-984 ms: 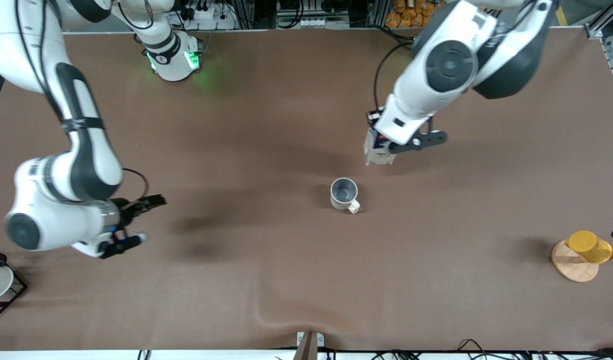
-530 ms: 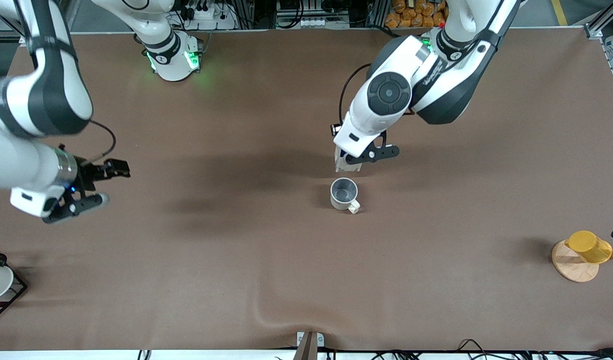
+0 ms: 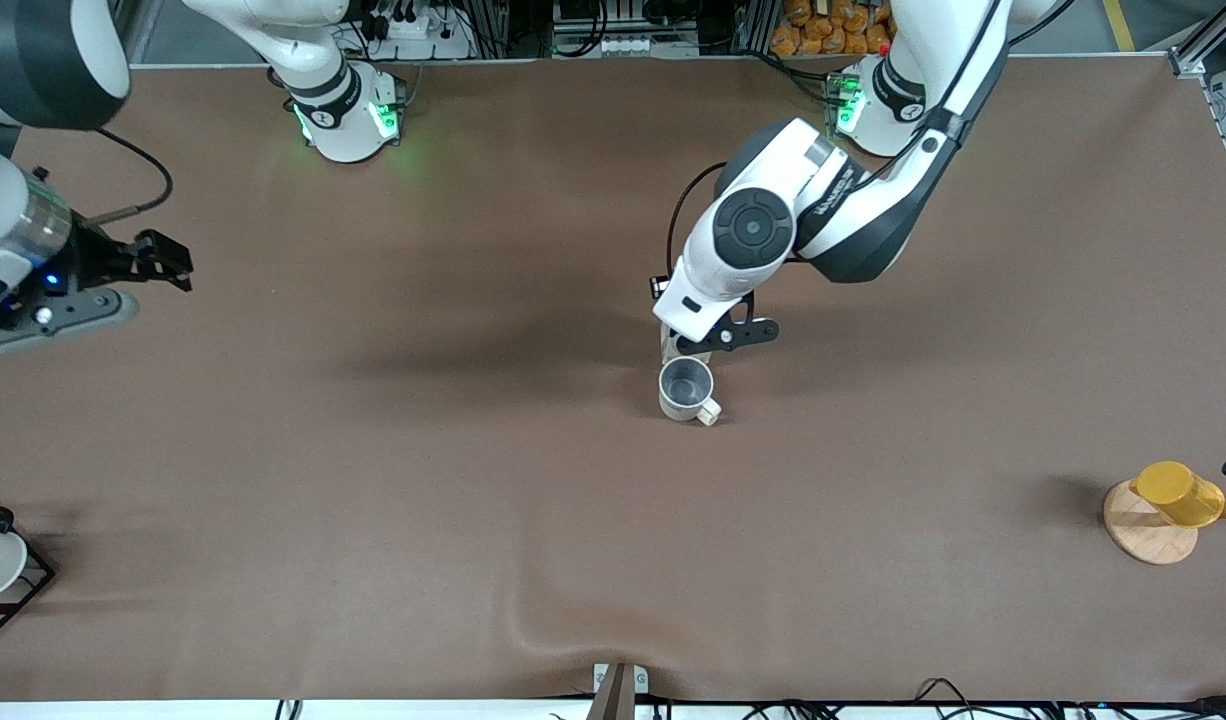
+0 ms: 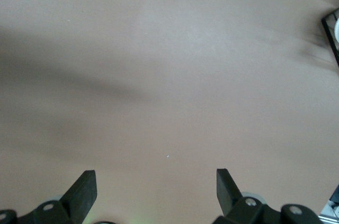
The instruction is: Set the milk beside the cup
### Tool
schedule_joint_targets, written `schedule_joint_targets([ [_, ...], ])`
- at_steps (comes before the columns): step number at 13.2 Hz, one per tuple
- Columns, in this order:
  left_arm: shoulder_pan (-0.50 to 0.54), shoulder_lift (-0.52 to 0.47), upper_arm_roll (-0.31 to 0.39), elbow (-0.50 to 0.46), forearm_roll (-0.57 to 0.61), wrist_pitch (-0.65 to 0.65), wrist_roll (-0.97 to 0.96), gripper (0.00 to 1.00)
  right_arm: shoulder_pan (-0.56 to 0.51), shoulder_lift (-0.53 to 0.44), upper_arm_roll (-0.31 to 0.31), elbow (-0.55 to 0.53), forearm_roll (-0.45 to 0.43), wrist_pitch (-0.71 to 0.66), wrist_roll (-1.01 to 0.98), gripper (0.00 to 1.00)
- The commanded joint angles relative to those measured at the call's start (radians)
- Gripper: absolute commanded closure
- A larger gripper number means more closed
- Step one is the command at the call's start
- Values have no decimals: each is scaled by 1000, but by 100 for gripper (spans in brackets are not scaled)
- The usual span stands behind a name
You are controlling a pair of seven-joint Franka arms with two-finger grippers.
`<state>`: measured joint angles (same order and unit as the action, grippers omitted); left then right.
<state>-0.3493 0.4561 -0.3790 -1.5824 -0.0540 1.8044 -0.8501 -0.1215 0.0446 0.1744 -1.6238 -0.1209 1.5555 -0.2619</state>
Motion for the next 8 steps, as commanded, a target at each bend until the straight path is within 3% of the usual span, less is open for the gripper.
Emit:
schedule_joint_targets([
  [1, -23, 18, 0, 19, 31, 3, -15, 49, 26, -29, -84, -28, -19, 8, 4, 0],
  [4, -28, 29, 0, 19, 36, 16, -18, 49, 17, -28, -92, 21, -22, -41, 16, 0],
  [8, -39, 41, 0, 16, 71, 16, -17, 49, -39, -28, -101, 41, 134, -26, 16, 0],
])
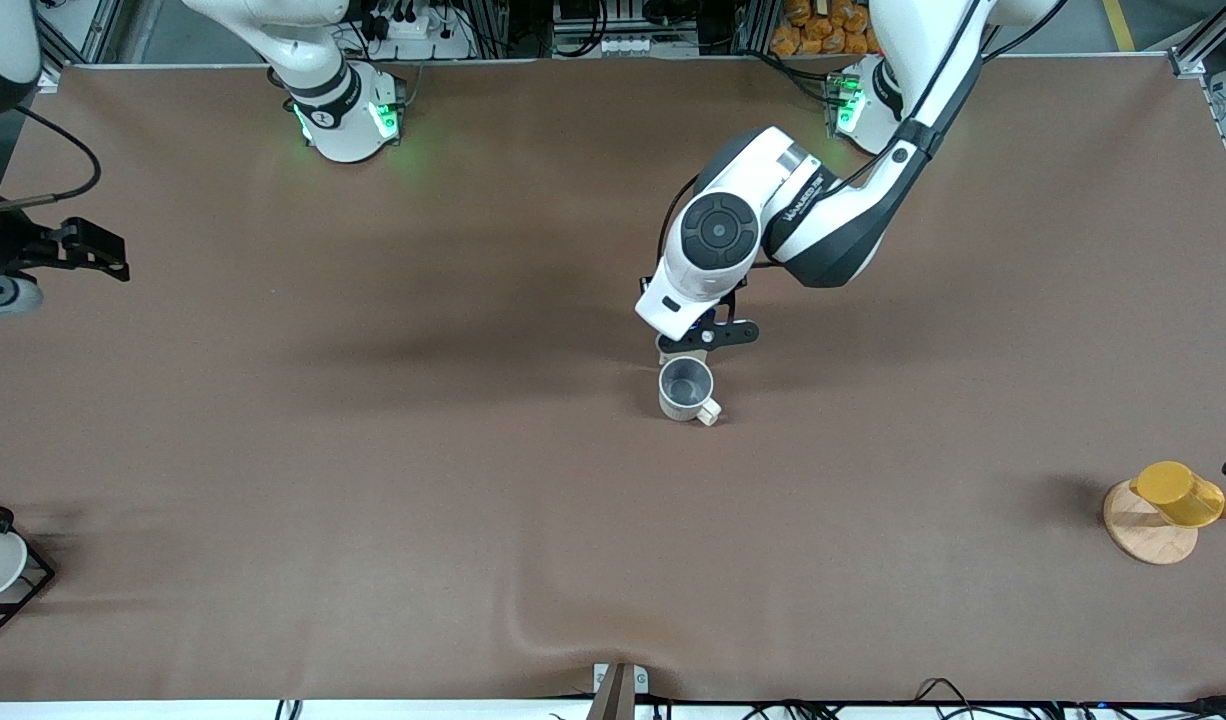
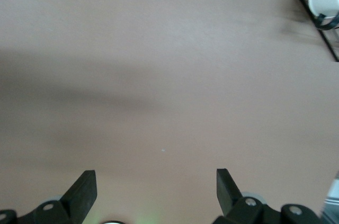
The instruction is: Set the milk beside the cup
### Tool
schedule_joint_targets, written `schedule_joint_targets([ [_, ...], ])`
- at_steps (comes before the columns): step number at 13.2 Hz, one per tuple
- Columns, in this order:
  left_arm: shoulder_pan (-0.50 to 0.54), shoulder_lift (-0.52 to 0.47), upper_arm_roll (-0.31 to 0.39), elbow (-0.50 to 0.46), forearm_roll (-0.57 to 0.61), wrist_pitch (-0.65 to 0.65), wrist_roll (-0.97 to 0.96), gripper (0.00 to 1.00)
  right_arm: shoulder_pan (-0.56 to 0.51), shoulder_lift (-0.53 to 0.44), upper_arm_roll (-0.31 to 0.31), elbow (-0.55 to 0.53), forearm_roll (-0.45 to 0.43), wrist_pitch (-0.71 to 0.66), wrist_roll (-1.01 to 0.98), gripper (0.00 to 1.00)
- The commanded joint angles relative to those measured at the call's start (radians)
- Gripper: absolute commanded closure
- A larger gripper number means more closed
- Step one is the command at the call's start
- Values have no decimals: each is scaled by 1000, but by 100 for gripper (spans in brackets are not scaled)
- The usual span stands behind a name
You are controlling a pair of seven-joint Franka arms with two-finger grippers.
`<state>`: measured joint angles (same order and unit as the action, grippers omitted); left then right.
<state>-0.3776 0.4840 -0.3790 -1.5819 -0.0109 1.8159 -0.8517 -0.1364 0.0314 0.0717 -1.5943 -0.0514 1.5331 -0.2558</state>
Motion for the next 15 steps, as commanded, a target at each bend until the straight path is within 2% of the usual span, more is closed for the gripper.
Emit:
schedule_joint_targets([
  [1, -12, 16, 0, 16, 28, 5, -15, 49, -23, -14, 0, 17, 73, -5, 12, 0],
  [5, -17, 19, 0, 13, 34, 13, -15, 47, 11, -18, 0, 37, 73, -76, 171, 0],
  [9, -18, 27, 0, 13, 49, 16, -15, 45, 4, -22, -15, 47, 68, -85, 159, 0],
  [11, -17, 25, -1, 13, 49, 26, -15, 25, 3, -21, -16, 60, 56, -84, 159, 0],
  [12, -17, 25, -1, 14, 49, 26, -13, 11, -5, -12, -20, 74, 58, -82, 158, 0],
  [13, -15, 25, -1, 14, 48, 28, -13, 1, -8, -10, -20, 74, 56, -80, 158, 0],
  [15, -15, 22, -1, 16, 48, 28, -15, 0, -20, -8, -20, 74, 58, -79, 156, 0],
])
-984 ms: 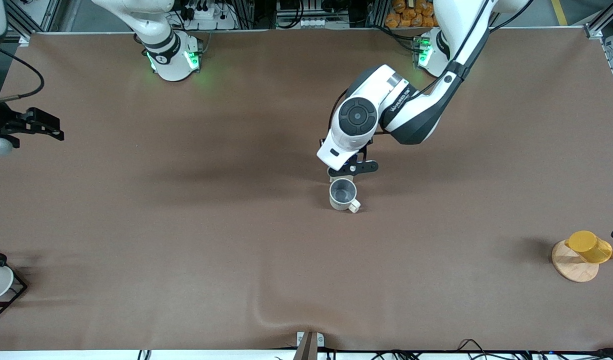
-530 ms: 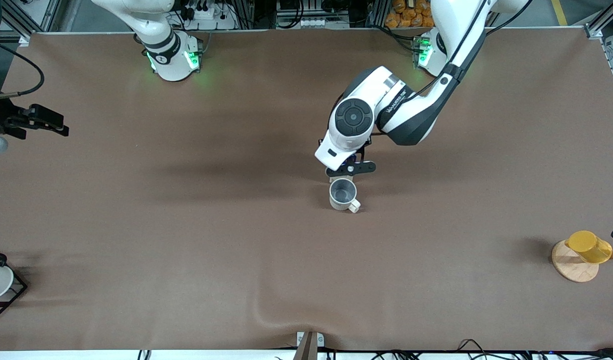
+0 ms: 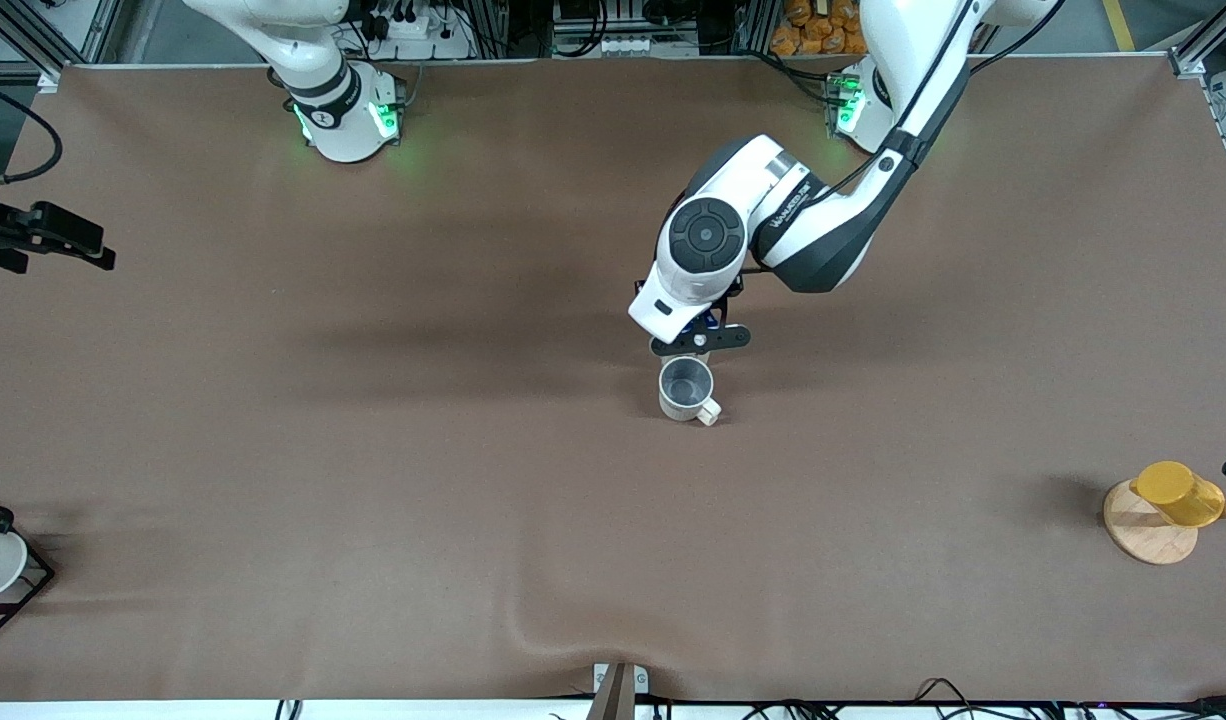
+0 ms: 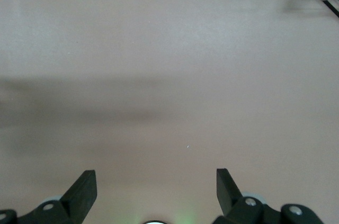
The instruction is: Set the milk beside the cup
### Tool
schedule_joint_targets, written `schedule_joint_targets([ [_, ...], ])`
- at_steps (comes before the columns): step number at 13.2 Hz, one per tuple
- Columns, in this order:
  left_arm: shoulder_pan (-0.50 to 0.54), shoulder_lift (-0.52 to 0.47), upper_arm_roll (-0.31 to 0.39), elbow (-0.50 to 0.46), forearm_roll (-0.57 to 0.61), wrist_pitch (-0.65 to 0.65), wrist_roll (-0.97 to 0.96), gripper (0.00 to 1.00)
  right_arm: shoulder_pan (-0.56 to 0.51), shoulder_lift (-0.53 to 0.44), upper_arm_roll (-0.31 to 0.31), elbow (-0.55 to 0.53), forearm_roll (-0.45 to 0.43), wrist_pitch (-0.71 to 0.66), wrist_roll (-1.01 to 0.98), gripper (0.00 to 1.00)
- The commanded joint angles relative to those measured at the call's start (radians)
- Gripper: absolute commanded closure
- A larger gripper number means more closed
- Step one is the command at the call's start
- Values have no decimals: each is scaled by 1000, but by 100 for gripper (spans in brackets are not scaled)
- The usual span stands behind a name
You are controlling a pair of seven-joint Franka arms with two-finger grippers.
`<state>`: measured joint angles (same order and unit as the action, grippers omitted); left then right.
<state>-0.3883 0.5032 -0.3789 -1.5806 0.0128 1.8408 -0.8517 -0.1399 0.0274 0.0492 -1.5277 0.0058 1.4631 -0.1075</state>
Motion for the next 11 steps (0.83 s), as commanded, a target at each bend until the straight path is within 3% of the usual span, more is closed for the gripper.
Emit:
schedule_joint_targets([
  [1, -3, 3, -2, 14, 24, 2, -15, 0, -30, -4, 3, 9, 16, -13, 8, 0],
  [6, 25, -95, 5, 22, 22, -58, -17, 0, -35, -3, 8, 8, 20, 2, 9, 0],
  [11, 187, -277, 5, 19, 22, -182, 26, 0, -26, -1, 11, 1, 22, 28, 20, 0],
])
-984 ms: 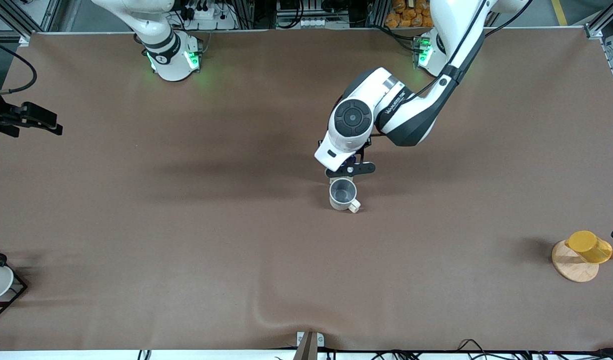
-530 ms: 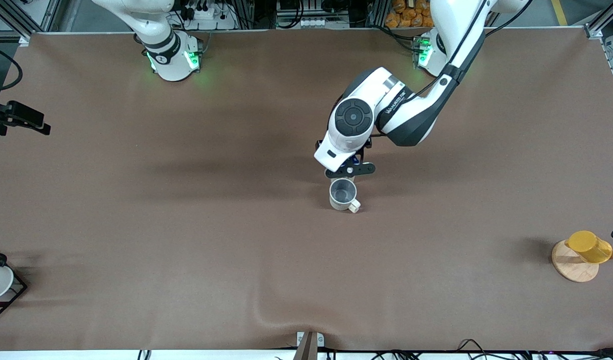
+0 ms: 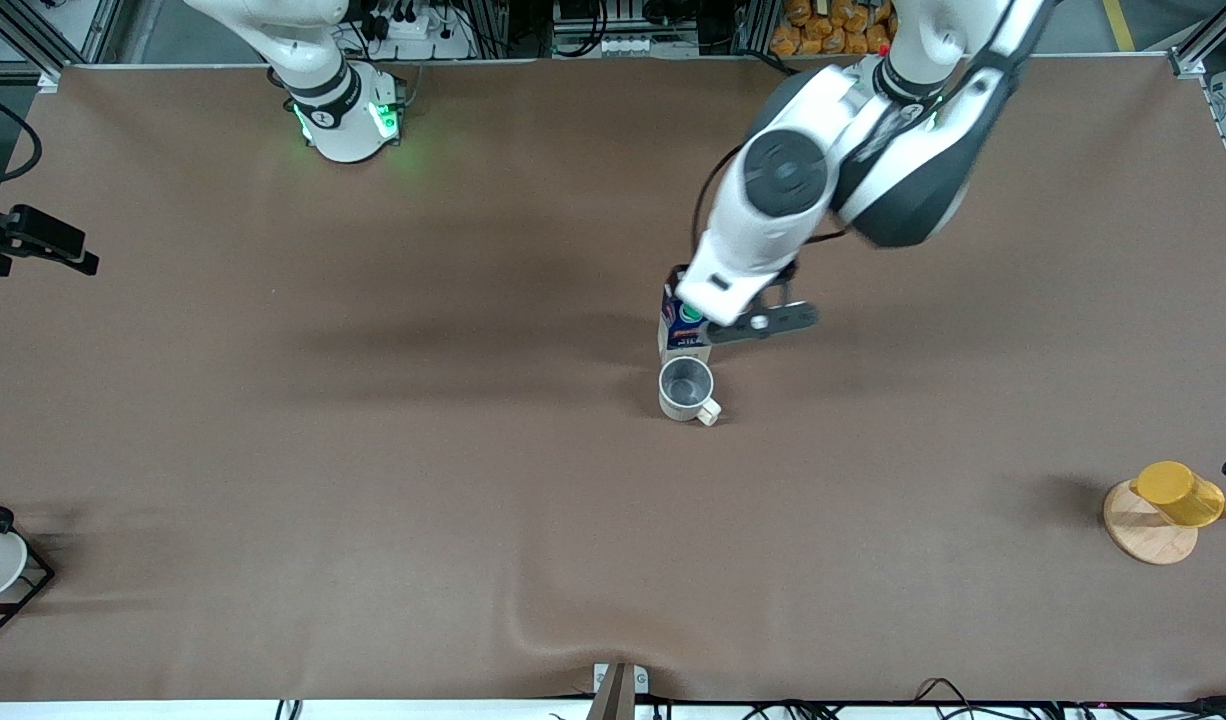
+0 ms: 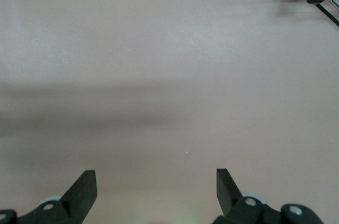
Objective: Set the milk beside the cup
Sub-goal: 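Open the left gripper and raise it away from the milk carton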
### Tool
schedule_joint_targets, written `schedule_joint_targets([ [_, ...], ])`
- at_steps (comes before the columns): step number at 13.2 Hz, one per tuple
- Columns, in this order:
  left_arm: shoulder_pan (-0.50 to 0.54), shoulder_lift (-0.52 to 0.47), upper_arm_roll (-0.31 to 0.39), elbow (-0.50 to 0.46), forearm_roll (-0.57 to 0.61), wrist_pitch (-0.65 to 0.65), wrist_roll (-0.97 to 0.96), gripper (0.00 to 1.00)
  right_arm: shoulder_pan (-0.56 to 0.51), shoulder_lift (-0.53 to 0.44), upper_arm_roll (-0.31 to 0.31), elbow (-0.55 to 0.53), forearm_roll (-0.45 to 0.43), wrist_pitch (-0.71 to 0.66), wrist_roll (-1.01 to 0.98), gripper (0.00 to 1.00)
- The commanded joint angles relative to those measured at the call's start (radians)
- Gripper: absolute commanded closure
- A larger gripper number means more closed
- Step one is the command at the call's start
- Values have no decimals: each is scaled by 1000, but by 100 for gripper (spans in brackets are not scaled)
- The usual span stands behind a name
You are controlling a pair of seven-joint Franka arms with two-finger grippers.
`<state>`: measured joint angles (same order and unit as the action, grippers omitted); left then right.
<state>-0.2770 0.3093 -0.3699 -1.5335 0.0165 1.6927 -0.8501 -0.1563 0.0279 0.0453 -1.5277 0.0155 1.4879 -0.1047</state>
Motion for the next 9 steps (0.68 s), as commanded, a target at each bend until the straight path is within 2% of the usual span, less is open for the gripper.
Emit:
schedule_joint_targets([
  [1, 114, -105, -3, -30, 20, -51, 87, 0, 10, 0, 15, -5, 11, 3, 17, 0],
  [5, 284, -174, -1, -28, 22, -56, 301, 0, 12, 0, 13, -6, -2, -1, 17, 0],
  [9, 369, -216, -1, -22, 49, -50, 330, 0, 11, 0, 13, -16, -6, 11, 19, 0],
])
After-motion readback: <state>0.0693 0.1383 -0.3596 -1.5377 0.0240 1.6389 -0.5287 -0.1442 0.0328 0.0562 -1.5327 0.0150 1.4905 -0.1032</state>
